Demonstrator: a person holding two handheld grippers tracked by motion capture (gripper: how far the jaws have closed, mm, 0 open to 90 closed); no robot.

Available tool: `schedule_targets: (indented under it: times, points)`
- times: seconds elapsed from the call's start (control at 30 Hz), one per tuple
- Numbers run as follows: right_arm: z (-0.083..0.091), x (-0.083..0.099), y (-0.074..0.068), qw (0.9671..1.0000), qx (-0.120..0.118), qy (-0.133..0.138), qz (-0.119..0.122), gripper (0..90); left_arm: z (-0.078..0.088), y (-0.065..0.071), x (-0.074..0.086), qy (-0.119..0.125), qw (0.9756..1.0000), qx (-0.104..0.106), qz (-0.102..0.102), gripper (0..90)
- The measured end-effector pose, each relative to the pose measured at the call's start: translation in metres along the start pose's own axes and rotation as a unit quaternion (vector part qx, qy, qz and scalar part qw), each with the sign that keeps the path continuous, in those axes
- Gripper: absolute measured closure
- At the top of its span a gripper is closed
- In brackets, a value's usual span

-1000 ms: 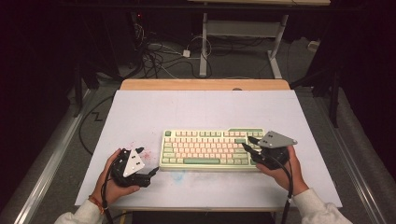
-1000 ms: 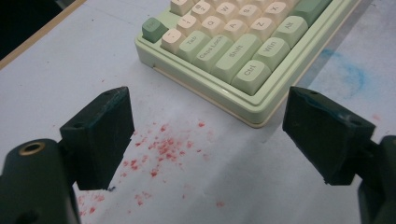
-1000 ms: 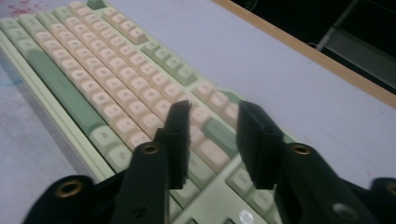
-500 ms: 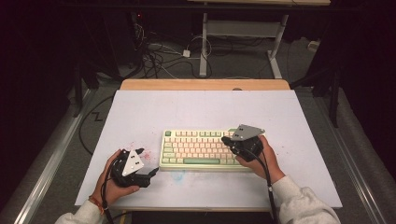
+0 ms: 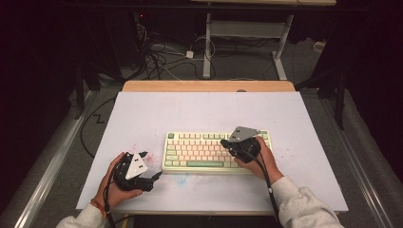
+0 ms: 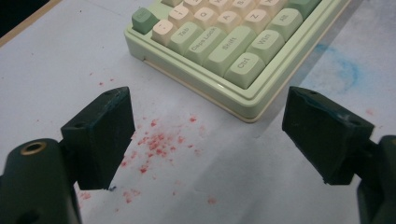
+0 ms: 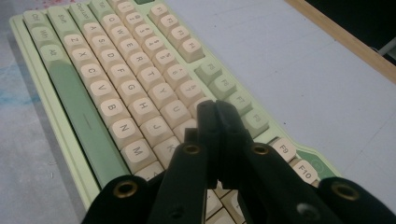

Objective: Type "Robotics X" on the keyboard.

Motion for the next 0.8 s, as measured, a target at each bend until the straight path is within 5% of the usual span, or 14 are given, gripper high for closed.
schedule_targets:
  times: [0.8]
  points:
    - [-0.0063,0.0027,0.0012,0.9999,-0.007,-0.007,0.003,90.0,-0.0027,0.0023,0.0011,-0.013,0.9998,-0.007,-0.01,16.1]
Point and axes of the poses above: each handheld gripper's, and its own axes: z roughly backward along the jaws, x roughly out of its underside, y roughly to its right, the point moved 5 cm from there along -z, roughly forward along the jaws, and after that the axes turned 3 degrees about z, right-handed, at the moved point
